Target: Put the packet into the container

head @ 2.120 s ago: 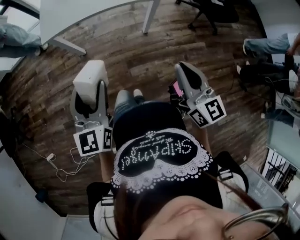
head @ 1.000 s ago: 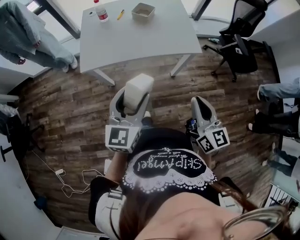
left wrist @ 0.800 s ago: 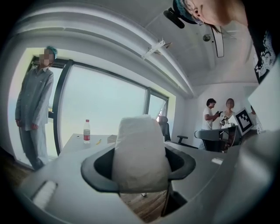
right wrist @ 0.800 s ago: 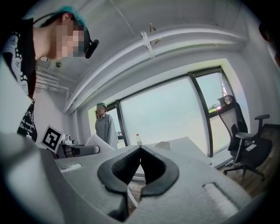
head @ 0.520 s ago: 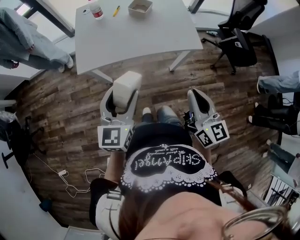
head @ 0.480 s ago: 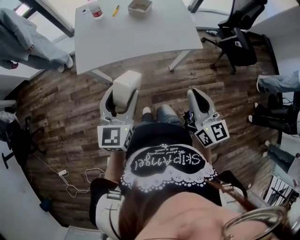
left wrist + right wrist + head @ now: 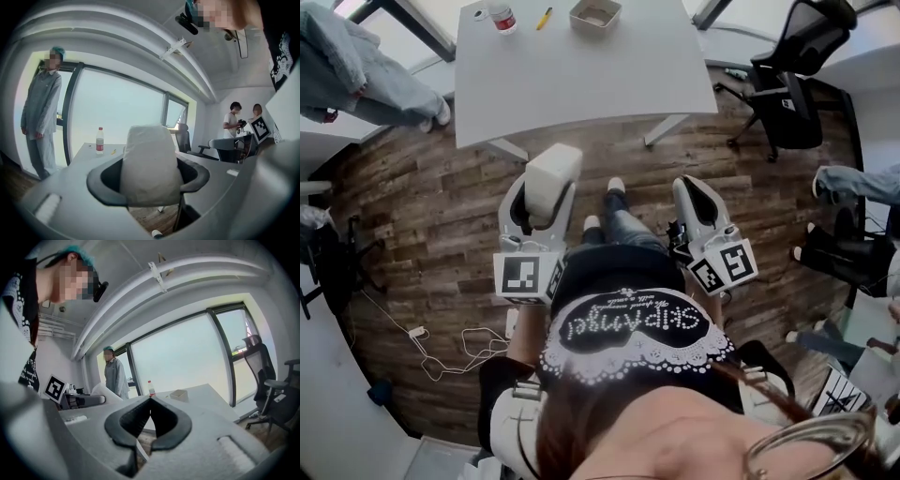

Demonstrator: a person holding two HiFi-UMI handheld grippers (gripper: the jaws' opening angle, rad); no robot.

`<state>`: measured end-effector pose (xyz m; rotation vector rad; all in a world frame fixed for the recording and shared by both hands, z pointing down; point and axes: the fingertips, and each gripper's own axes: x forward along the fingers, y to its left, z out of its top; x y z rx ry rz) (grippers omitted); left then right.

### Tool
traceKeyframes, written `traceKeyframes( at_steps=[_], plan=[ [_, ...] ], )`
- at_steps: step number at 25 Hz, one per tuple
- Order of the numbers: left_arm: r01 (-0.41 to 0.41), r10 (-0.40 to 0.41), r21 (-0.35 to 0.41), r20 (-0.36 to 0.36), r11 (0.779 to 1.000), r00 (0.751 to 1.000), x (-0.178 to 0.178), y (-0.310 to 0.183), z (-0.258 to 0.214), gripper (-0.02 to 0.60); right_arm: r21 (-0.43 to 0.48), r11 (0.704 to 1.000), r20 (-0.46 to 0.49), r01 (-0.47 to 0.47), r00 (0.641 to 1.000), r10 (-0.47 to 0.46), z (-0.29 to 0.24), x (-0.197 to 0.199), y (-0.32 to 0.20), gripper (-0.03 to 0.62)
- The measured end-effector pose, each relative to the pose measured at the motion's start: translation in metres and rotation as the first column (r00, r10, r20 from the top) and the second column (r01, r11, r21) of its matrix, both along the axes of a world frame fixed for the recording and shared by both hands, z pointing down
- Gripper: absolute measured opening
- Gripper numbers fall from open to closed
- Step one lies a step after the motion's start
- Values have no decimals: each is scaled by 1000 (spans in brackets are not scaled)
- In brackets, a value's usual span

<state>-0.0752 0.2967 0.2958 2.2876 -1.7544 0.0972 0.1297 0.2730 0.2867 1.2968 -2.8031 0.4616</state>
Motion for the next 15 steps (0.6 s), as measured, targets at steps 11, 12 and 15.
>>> traceKeyframes(
  at_steps=[11,12,15],
  plan=[
    [160,-160,75,0,984,987,-4,-76,-25,284,25,995,27,101,994,-101,-3,-3,-97,-5],
    [168,-168,72,-2,983,986,-3,-82,-25,284,22,994,28,103,994,-104,-3,-1,-104,-5],
    [180,-181,56,-1,982,984,4,-96,-20,284,8,994,29,106,994,-106,0,8,-124,-5]
  ],
)
